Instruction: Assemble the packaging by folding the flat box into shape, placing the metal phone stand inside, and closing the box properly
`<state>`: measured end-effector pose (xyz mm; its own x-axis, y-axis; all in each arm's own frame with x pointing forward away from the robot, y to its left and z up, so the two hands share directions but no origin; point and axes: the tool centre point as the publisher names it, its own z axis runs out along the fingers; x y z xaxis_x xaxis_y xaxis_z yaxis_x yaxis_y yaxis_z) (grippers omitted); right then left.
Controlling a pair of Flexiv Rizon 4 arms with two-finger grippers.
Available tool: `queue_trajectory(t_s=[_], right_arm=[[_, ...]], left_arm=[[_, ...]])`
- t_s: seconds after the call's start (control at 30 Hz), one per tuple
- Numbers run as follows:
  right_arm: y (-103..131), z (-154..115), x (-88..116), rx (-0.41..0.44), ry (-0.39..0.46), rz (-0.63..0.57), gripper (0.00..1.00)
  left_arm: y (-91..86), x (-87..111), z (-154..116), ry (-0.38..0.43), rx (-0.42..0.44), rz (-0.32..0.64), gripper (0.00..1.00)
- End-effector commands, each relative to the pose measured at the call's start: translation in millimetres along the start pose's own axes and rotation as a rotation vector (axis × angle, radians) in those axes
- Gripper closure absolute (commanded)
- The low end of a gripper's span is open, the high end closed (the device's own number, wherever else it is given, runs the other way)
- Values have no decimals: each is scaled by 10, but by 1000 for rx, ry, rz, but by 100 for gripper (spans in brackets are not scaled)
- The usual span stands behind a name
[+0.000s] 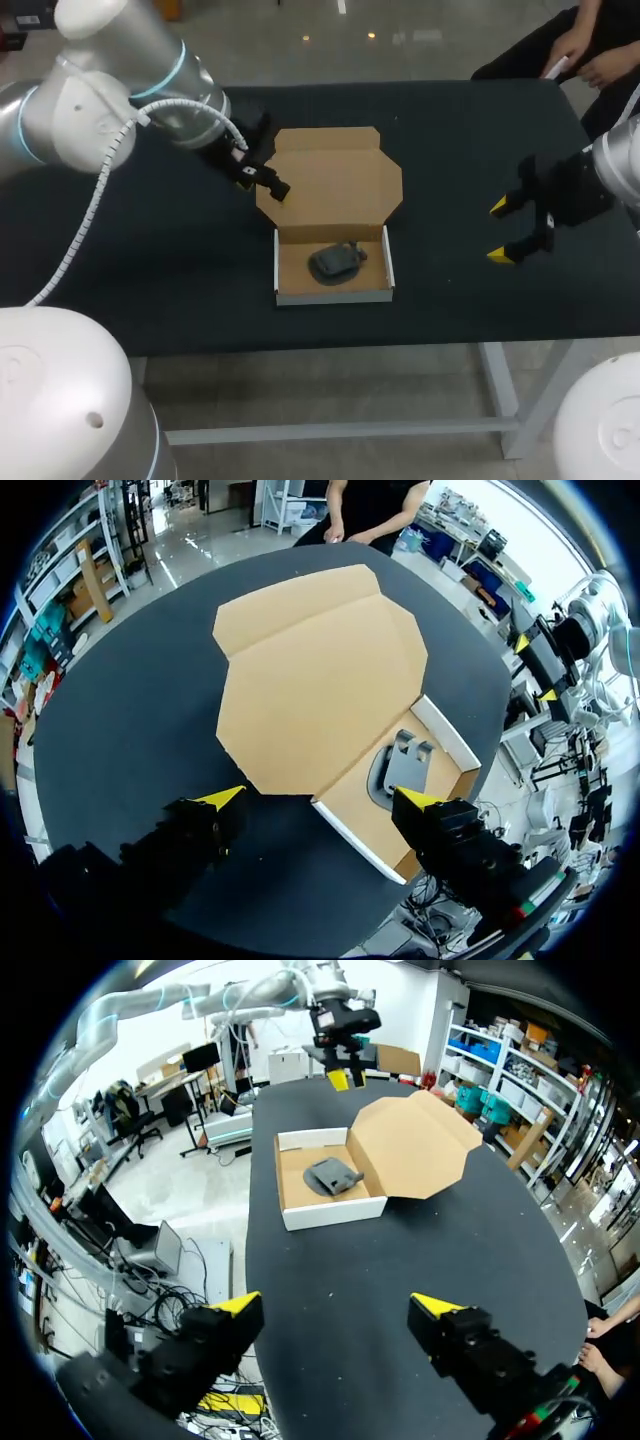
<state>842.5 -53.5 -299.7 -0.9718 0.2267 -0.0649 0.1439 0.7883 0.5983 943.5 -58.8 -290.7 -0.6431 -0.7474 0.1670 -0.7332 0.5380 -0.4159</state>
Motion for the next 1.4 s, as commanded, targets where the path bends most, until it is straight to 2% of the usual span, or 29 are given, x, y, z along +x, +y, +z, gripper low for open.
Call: queue_trajectory(t_s=[0.03, 0.1, 0.6, 0.67, 0.77, 0.9, 1.13, 1.23, 1.4], right_arm=[[-9, -4, 2, -5, 1, -2, 0], [-9, -4, 2, -5, 1, -2, 0], [1, -13, -19, 1, 11, -11, 0], [24, -16, -58, 12, 17, -28, 0], [63, -1, -111, 22, 31, -44, 0], [126, 16, -192, 30, 72, -72, 0], [292, -17, -320, 52, 111, -130, 0], [361, -38, -374, 66, 124, -157, 0], [477, -53, -459, 93, 151, -199, 0]], left_arm=[[51, -213, -49, 64, 21, 38, 0], [32, -312, -71, 68, 27, 71, 0], [32, -312, -71, 68, 27, 71, 0], [35, -379, -53, 126, 37, 101, 0], [28, -431, 8, 173, 50, 158, 0], [6, -508, 68, 198, 72, 205, 0], [-18, -649, 131, 312, 164, 298, 0], [-52, -701, 187, 349, 208, 321, 0], [-127, -796, 276, 365, 243, 310, 0]])
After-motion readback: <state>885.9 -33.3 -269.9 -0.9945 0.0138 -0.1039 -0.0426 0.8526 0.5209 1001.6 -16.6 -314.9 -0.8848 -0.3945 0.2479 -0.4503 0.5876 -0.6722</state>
